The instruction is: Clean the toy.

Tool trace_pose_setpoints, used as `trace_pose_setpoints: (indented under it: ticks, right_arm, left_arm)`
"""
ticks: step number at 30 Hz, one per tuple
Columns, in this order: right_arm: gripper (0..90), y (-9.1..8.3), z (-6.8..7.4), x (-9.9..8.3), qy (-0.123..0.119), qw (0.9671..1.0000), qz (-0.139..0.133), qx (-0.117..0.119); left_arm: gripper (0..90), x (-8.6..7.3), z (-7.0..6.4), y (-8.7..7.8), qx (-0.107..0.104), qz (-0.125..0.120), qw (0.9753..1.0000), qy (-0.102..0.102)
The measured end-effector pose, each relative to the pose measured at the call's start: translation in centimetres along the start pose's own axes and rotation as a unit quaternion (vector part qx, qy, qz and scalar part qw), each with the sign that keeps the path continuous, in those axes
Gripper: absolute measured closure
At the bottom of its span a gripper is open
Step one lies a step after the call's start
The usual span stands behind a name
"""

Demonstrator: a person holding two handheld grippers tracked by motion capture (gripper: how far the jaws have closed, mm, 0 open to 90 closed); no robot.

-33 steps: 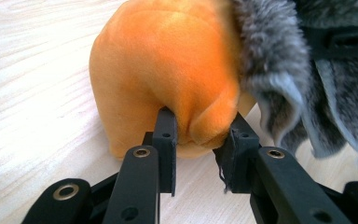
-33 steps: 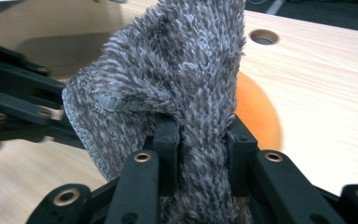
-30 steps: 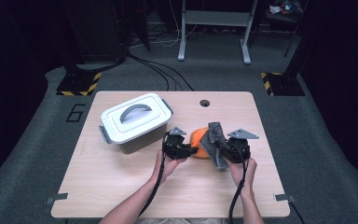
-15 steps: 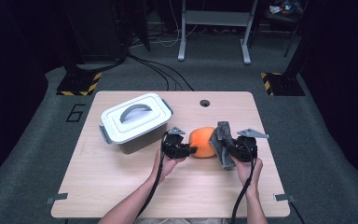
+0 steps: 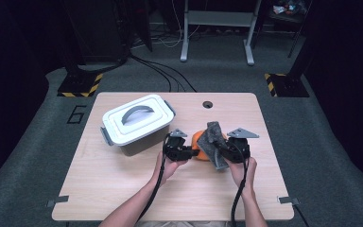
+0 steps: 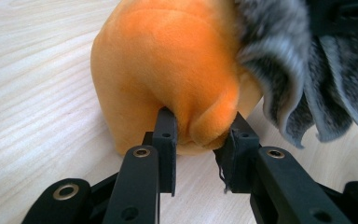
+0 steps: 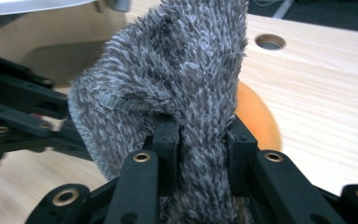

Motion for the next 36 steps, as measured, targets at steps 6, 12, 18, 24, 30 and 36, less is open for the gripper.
trace_pose_setpoints:
  ticks: [6, 12, 18, 24, 30, 36]
  right_arm:
    - [70.2, 0.5, -3.1, -1.7, 0.042, 0.9987, 0.020, -0.019]
    - [70.3, 1.2, -4.2, -2.6, 0.068, 0.9970, 0.032, -0.018]
    - [70.3, 1.0, -3.9, -2.4, 0.062, 0.9973, 0.030, -0.026]
    - [70.4, 1.0, -3.6, -2.2, 0.062, 0.9974, 0.029, -0.024]
    - [70.3, 1.0, -3.3, -2.1, 0.062, 0.9974, 0.029, -0.025]
    - [70.3, 1.0, -3.2, -2.1, 0.058, 0.9975, 0.029, -0.027]
  left_arm:
    - [70.5, 0.0, 0.1, 0.0, 0.000, 0.001, 1.0000, 0.004]
    - [70.2, 0.0, 0.0, 0.0, 0.000, -0.002, 1.0000, 0.008]
    - [57.5, -0.5, -0.2, -0.2, 0.011, -0.027, 0.9990, 0.034]
    - [42.1, -1.4, -1.0, -0.2, 0.058, -0.037, 0.9944, 0.081]
    - [36.9, -2.0, -1.3, 0.3, 0.117, -0.048, 0.9852, 0.116]
    - [57.8, -1.9, -1.4, 1.0, 0.117, -0.056, 0.9827, 0.132]
Point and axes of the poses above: each handheld gripper's, and its own axes: y roughly forward along the jaws, x roughly out of its top, z roughly to its left, the point moved 3 cm from there along y, roughly forward along the jaws, and after that the axes turned 11 degrees about -y, right-handed, at the moved point
